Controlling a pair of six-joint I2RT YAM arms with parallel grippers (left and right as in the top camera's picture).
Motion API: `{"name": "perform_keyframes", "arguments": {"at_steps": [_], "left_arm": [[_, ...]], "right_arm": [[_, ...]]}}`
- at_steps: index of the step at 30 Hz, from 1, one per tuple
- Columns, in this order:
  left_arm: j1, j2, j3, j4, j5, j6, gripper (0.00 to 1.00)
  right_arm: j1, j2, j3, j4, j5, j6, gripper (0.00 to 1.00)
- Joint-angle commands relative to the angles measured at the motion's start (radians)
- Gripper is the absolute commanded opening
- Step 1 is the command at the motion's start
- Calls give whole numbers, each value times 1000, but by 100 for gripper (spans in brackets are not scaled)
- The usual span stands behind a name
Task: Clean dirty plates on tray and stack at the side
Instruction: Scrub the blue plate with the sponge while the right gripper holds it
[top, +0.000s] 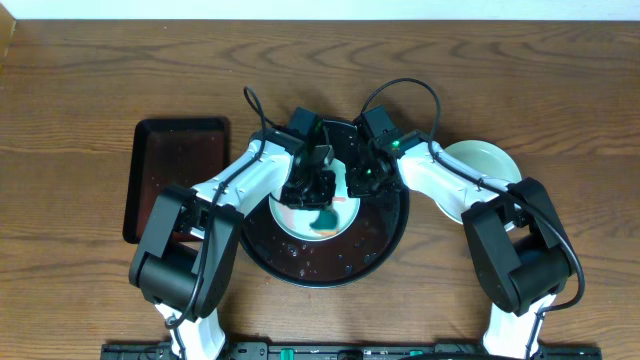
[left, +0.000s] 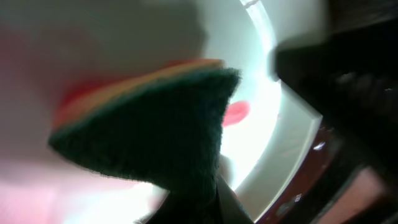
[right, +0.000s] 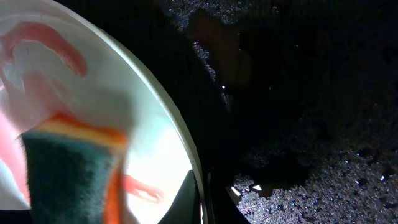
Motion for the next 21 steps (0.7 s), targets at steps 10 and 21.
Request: {"name": "perform_keyframes", "arguments": {"at_steps": [10,21], "left_arm": [[36,19,-6,56,-544,-156,8],[44,16,-6,-209,-484,-252,7]], "right_arm": [[16,53,-11,-7,44,11,1],[16,53,-11,-7,44,11,1]]}}
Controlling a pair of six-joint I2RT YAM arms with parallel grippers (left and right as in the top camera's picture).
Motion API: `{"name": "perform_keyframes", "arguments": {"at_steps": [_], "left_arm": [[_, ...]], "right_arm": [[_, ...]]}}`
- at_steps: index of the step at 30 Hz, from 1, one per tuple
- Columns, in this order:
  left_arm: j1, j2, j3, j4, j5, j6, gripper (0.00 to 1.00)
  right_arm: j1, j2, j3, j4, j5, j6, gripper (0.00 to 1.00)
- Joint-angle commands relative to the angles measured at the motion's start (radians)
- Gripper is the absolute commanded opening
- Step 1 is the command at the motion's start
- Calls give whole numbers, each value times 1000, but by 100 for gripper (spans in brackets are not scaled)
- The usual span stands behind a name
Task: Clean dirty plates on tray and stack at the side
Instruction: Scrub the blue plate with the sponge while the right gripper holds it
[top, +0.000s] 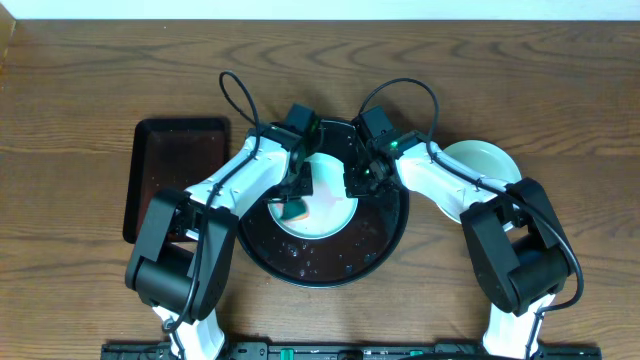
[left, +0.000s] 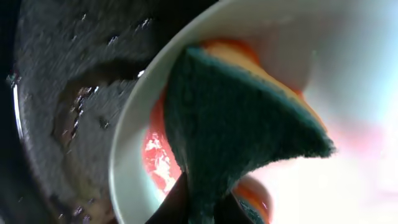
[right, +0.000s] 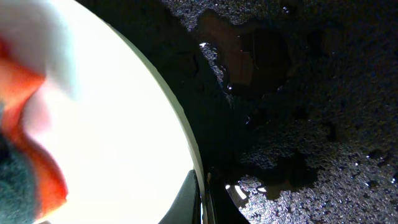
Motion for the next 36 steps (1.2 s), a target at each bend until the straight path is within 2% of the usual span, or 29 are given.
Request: {"name": "perform_keyframes", "arguments": {"at_steps": [1,4,7,9,15,19,25,27,32,36], "left_arm": [[26,29,-36,-64,80,15,7],[25,29,-36,-60,363,143,7],[25,29,-36,-52,524,227,7],[25,29,-36,-42,567,251,7],[26,29,-36,67,565,251,8],[26,29,-36,159,416,222,8],[27,29,-35,143,-128,7,8],[27,29,-30,105,-239,-52,7],[26,29,-18,25,-272,-61,7],[23,28,-18,-38,-134,-29,8]], "right_arm": [[8,50,-14,-12,43,8,1],[8,50,-14,-12,43,8,1],[8,50,-14,-12,43,8,1],[8,50,-14,-12,43,8,1],[8,50,-14,-12,43,8,1],[8,50,-14,-12,43,8,1],[8,50,-14,-12,43,8,1],[8,50,-14,-12,44,8,1],[8,50,-14,-12,44,8,1],[8,50,-14,-12,44,8,1]]}}
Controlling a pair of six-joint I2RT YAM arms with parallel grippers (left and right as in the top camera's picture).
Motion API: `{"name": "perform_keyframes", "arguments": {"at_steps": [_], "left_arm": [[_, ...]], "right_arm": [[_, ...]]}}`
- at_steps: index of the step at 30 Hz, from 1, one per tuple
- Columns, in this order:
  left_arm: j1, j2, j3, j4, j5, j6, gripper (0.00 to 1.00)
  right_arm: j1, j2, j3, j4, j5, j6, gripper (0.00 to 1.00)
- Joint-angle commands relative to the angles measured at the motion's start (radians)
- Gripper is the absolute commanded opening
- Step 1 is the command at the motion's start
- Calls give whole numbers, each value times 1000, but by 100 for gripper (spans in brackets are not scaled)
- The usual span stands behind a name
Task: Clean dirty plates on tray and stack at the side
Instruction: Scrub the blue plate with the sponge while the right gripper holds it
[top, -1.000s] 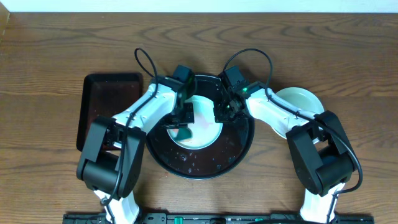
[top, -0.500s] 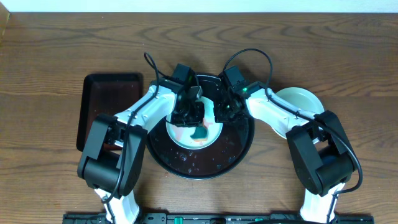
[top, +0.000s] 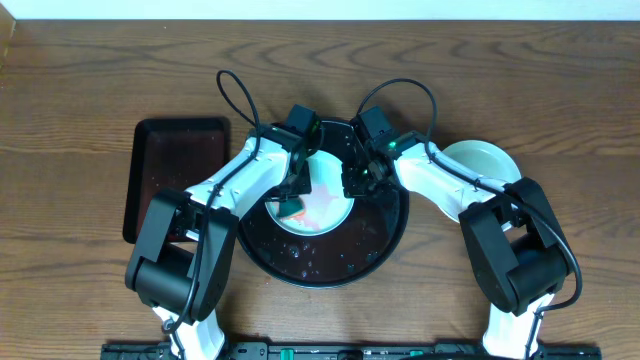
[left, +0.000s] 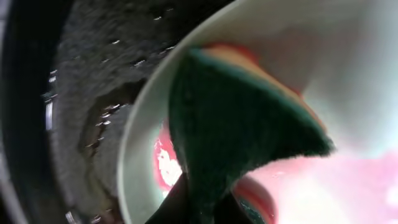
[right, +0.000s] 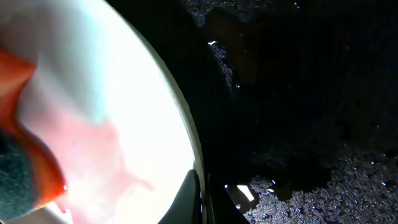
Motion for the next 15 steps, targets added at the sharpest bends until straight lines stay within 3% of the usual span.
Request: {"name": "perform_keyframes", "arguments": {"at_steps": [1,6,8,15], "left_arm": [[27,31,-15,-57,2,34,8],[27,32,-15,-78,459,267,7],[27,31,-15,-74,576,320,7],[27,31,-15,47,627,332,7]], "right_arm": [[4,47,-16,-16,55,3,1],[4,47,-16,-16,55,3,2],[4,47,-16,-16,55,4,1],[4,47,-16,-16,55,4,1]]}}
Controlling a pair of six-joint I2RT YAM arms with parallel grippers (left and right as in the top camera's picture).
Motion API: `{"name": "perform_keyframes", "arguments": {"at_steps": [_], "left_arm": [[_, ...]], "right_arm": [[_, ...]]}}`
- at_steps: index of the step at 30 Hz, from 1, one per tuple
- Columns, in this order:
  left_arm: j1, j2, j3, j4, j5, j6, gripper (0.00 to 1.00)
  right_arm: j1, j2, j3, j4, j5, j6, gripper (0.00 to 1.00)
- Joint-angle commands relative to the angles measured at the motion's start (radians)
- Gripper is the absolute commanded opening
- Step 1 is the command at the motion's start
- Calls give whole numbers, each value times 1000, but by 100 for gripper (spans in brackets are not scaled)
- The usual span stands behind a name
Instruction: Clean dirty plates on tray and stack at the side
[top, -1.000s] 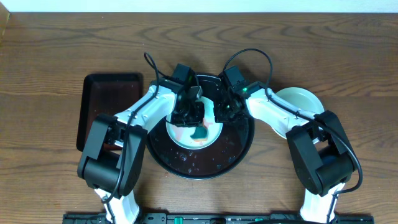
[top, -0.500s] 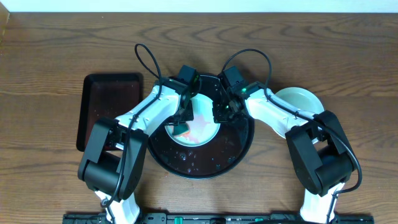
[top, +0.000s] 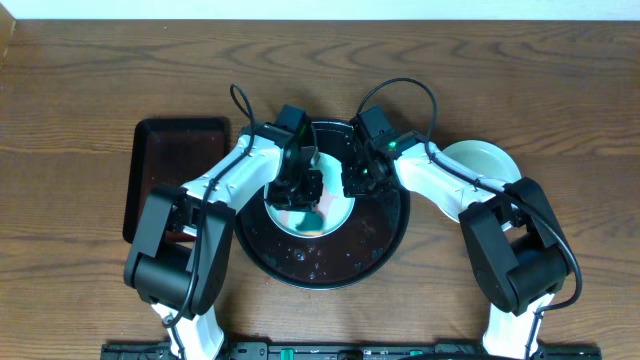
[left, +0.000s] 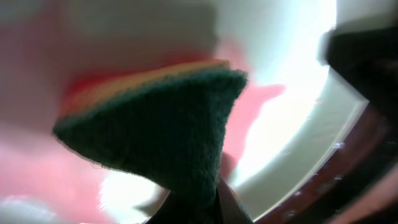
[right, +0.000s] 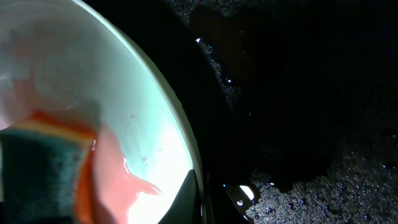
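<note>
A white plate (top: 330, 212) smeared with red (left: 258, 102) lies in the round black basin (top: 385, 235). My left gripper (top: 303, 190) is shut on a green and orange sponge (left: 155, 134), which presses on the middle of the plate. In the right wrist view the sponge (right: 43, 177) shows at the lower left, with red liquid (right: 124, 180) beside it. My right gripper (top: 352, 182) is shut on the plate's right rim (right: 186, 134), one finger inside and one outside. The left gripper (left: 199, 208) is mostly hidden behind the sponge.
A pale green plate (top: 482, 165) sits on the table to the right of the basin. A black rectangular tray (top: 175, 170) lies at the left. The basin floor (right: 323, 124) is wet and dark. Both arms' cables arch over the basin's far rim.
The left gripper has carried the sponge from the plate's left edge to its middle. The right gripper still clamps the same spot on the rim. The red smear has spread under the sponge.
The sponge was first on the middle of the plate, near the right gripper. At the two later moments it was at the plate's left edge. Now it is back at the middle. The right gripper has stayed shut on the rim throughout.
</note>
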Motion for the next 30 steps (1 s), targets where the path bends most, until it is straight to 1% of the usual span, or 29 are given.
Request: {"name": "perform_keyframes", "arguments": {"at_steps": [1,3,6,8,12,14,15,17,23,26,30], "left_arm": [[-8,18,-10,80,118,54,7],[-8,18,-10,129,76,35,7],[-8,18,-8,187,-79,-33,8],[-6,18,3,185,-192,-80,7],[6,13,51,111,-317,-113,7],[15,2,90,43,-396,-128,8],[22,-11,119,-10,-459,-139,7],[28,-26,155,-70,-507,-138,8],[44,-86,196,-175,-510,-138,7],[56,-117,196,-219,-480,-138,7],[89,-144,196,-281,-434,-135,8]], "right_arm": [[4,47,-16,-23,51,4,1],[4,47,-16,-22,51,3,1],[4,47,-16,-22,51,3,1],[4,47,-16,-23,51,3,1],[4,47,-16,-23,51,3,1],[4,47,-16,-23,51,3,1],[4,47,-16,-23,51,3,1],[4,47,-16,-23,51,3,1],[4,47,-16,-23,51,3,1],[4,45,-16,-23,45,-2,1],[4,15,-14,-48,11,-52,1]]}}
